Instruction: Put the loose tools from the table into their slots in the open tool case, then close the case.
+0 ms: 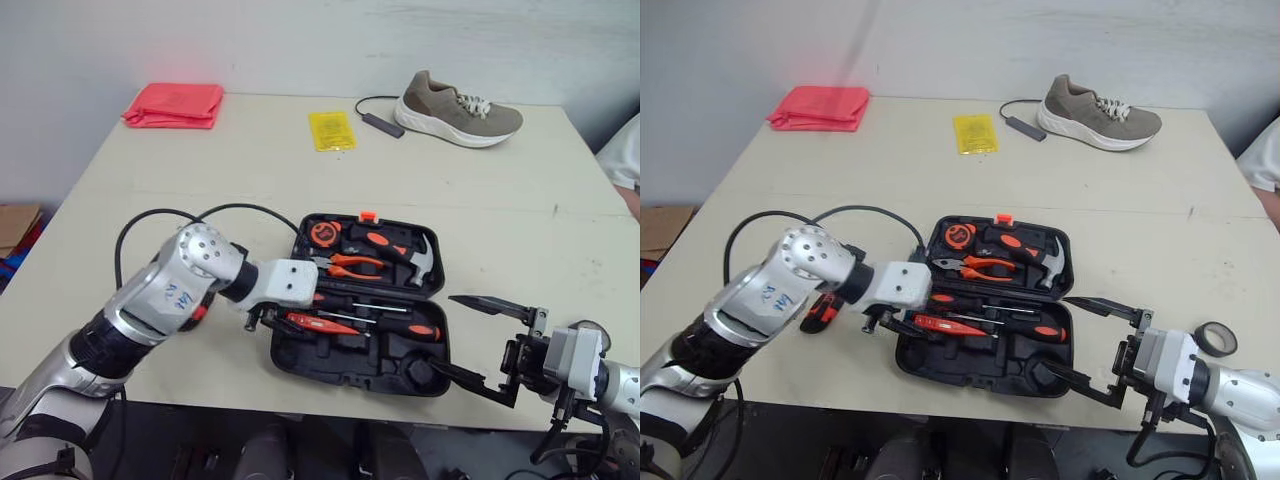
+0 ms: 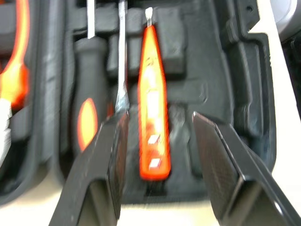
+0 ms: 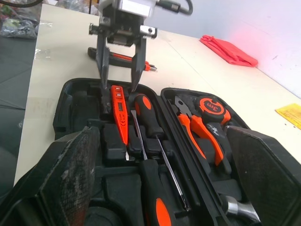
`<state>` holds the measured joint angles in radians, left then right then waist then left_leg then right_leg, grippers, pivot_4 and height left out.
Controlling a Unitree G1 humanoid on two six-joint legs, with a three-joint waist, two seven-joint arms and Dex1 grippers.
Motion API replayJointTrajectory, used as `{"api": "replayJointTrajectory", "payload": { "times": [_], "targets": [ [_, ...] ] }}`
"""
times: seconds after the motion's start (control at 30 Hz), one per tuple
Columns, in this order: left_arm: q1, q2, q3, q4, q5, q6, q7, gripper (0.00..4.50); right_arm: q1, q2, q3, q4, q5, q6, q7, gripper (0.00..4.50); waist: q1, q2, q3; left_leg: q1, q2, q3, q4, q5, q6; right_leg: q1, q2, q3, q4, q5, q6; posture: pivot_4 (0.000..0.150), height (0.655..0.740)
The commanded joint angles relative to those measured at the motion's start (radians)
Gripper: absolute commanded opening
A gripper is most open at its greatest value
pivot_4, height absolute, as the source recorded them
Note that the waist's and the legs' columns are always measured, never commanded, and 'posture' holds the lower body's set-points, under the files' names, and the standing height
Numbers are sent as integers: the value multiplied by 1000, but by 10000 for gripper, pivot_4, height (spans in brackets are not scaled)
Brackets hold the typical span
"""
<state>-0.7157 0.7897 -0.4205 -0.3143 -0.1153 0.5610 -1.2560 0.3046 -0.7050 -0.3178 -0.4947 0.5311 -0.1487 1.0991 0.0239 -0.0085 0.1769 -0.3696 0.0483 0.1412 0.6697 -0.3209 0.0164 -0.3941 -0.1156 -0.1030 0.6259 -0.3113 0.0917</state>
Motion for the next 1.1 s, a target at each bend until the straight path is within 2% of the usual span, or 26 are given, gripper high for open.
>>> {"api": "replayJointTrajectory", "payload": {
  "times": [0.03,0.1,0.2,0.23,0.43,0.77,1.1],
  "targets": [
    [58,-111,148,100,-117,-176,38,19156,10,-11,-22,-40,22,-1,0,45000,2,0,0,0,0,0,0,0,0,0,0,0,0,0,0,1500,7400],
    [102,-193,224,173,-194,-234,46,14691,10,-9,-21,-37,19,-2,-1,45000,2,0,0,-1,0,-1,2,0,1,1,-1,0,0,0,0,1500,7400],
    [152,-244,252,280,-186,-353,53,1037,9,-6,-19,-31,16,-5,-3,45000,-2,0,0,-2,1,-1,5,-1,1,1,-1,-1,1,0,0,1500,7400],
    [162,-247,248,301,-172,-380,50,418,8,-6,-19,-30,15,-6,-3,45000,-4,0,0,-1,1,0,5,-1,1,1,0,-1,2,0,0,1500,7400],
    [225,-268,182,351,-118,-516,28,418,15,-2,-28,-24,10,-10,-10,45000,2,0,0,-1,0,0,5,-1,2,1,-1,-1,1,0,1,1500,7400],
    [239,-252,97,432,28,-532,66,418,30,7,-27,0,0,-34,-4,45000,0,0,-1,-1,1,0,7,-3,3,2,-1,-1,1,1,2,1500,7400],
    [248,-210,22,430,137,-579,72,418,65,29,-28,114,-15,-152,51,45000,-1,2,-6,1,1,0,7,-3,3,3,-1,-1,1,1,2,1500,7400]
  ]
}}
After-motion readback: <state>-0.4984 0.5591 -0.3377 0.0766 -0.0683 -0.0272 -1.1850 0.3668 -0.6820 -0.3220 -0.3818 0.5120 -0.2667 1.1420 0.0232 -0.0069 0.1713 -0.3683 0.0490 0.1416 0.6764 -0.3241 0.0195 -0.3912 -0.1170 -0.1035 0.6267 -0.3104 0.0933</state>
